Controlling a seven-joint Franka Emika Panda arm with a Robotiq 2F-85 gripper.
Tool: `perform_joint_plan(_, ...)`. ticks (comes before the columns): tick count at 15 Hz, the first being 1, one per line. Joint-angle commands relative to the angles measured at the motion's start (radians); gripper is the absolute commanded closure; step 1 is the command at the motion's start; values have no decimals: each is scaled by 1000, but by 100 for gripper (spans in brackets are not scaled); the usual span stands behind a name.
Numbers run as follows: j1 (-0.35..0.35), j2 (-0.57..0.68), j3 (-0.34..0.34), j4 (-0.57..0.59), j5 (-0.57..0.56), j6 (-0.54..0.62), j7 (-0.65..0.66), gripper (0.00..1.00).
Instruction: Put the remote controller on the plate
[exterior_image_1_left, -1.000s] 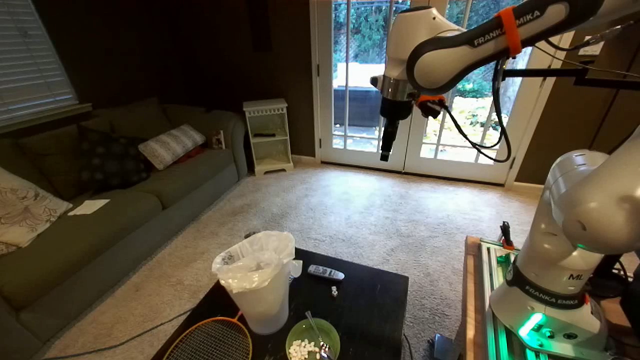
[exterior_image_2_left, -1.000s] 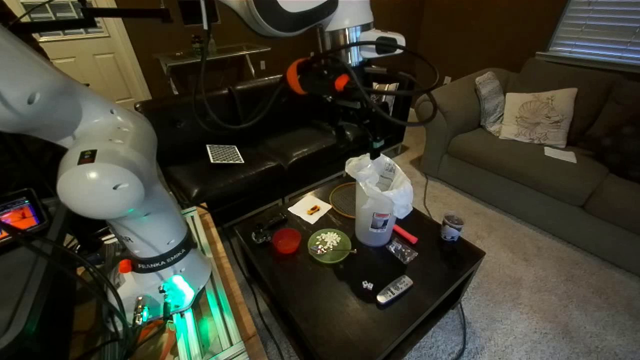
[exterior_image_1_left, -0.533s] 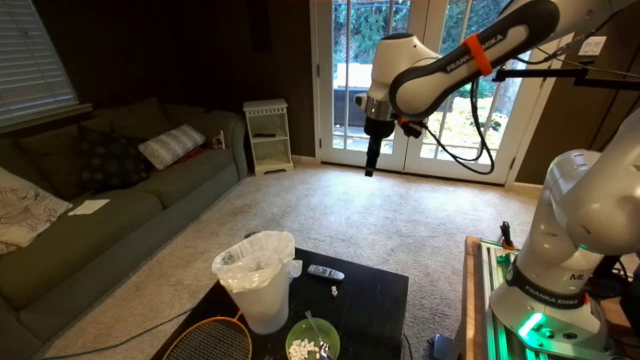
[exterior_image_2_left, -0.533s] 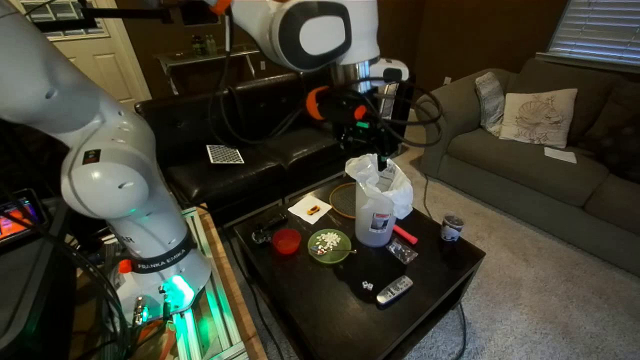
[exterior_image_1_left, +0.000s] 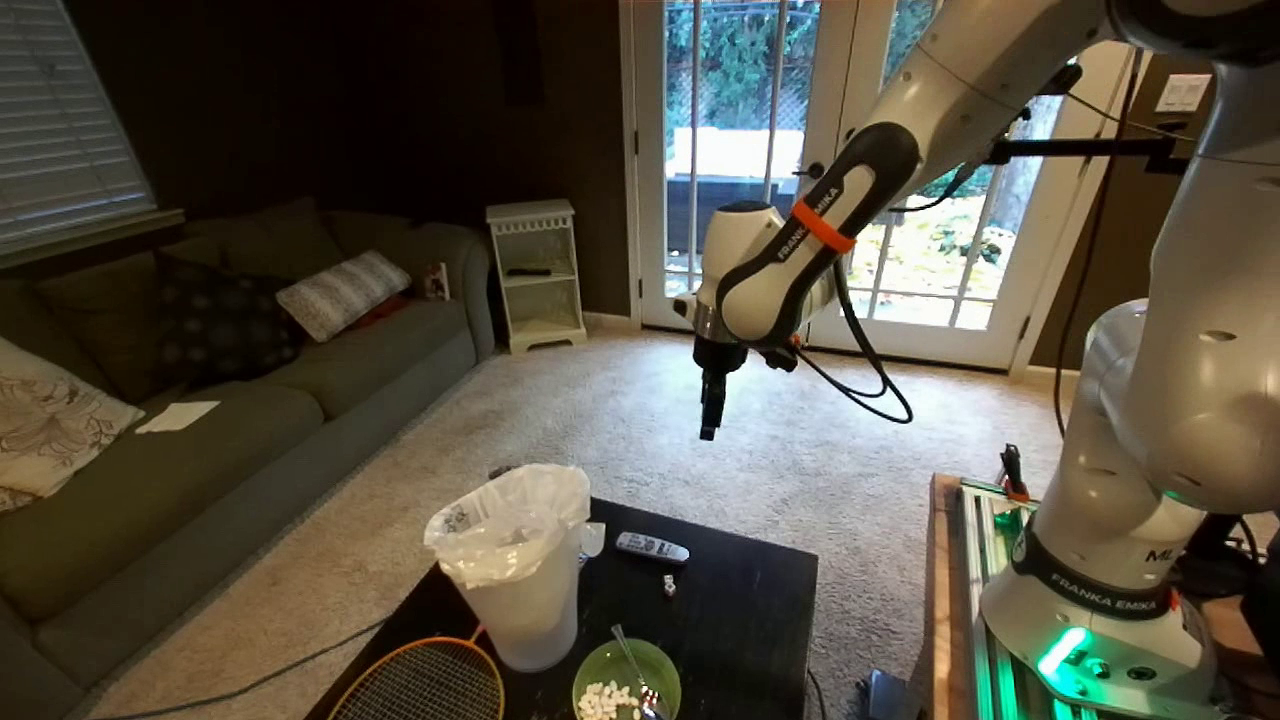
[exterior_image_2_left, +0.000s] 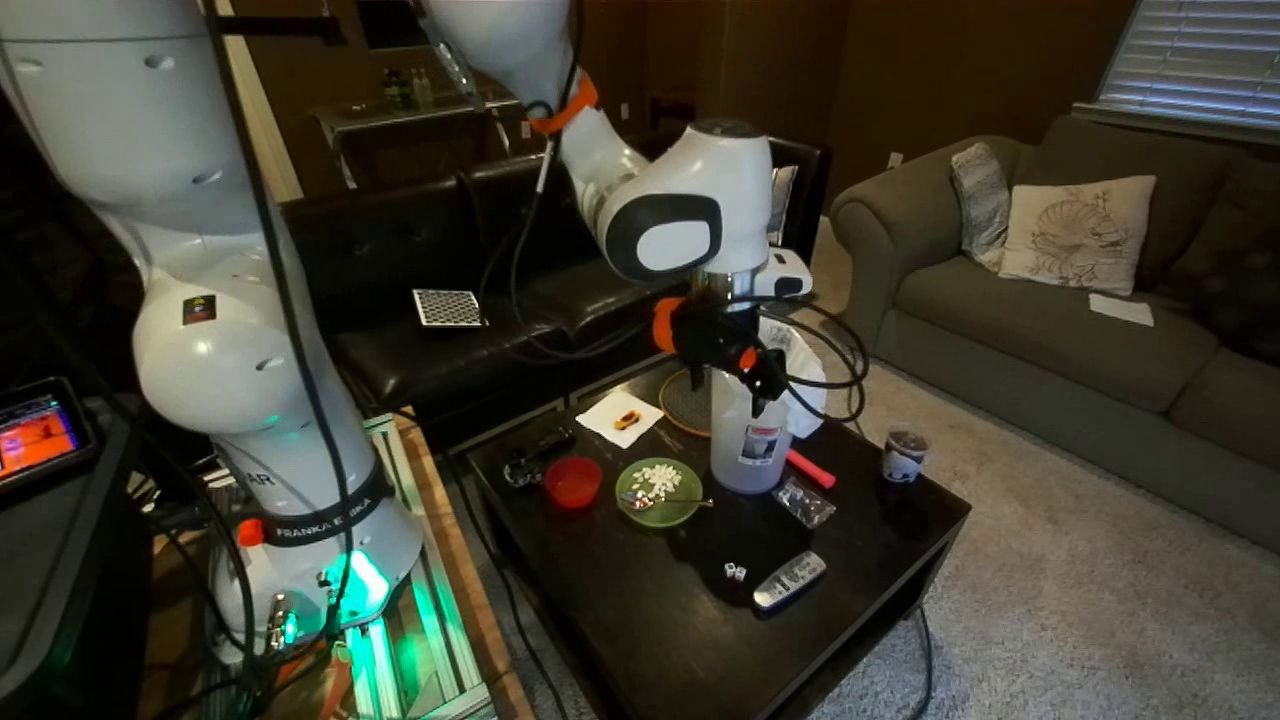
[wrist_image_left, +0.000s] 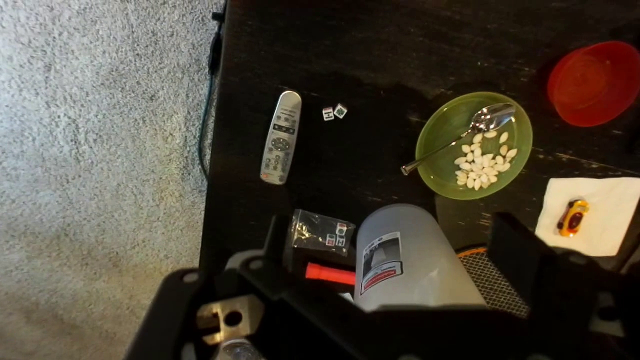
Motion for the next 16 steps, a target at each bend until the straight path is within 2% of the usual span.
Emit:
perform_joint_plan(1, -45, -6, 48, 3, -5, -2, 9, 0)
perform_joint_plan(4, -49, -2, 49, 26, -14, -40, 21, 0)
perform_joint_plan(6, -56, 154, 64, 117, 49, -72, -46, 0)
perform_joint_plan(8, -79, 257, 105, 171, 90, -97, -105, 0)
perform_joint_plan(12, -115, 501, 153, 320, -25, -88, -49, 0)
perform_joint_plan(15, -188, 694, 224, 469, -20, -151, -106, 0)
perform_joint_plan(16, -162, 562, 203, 342, -40, -102, -46, 0)
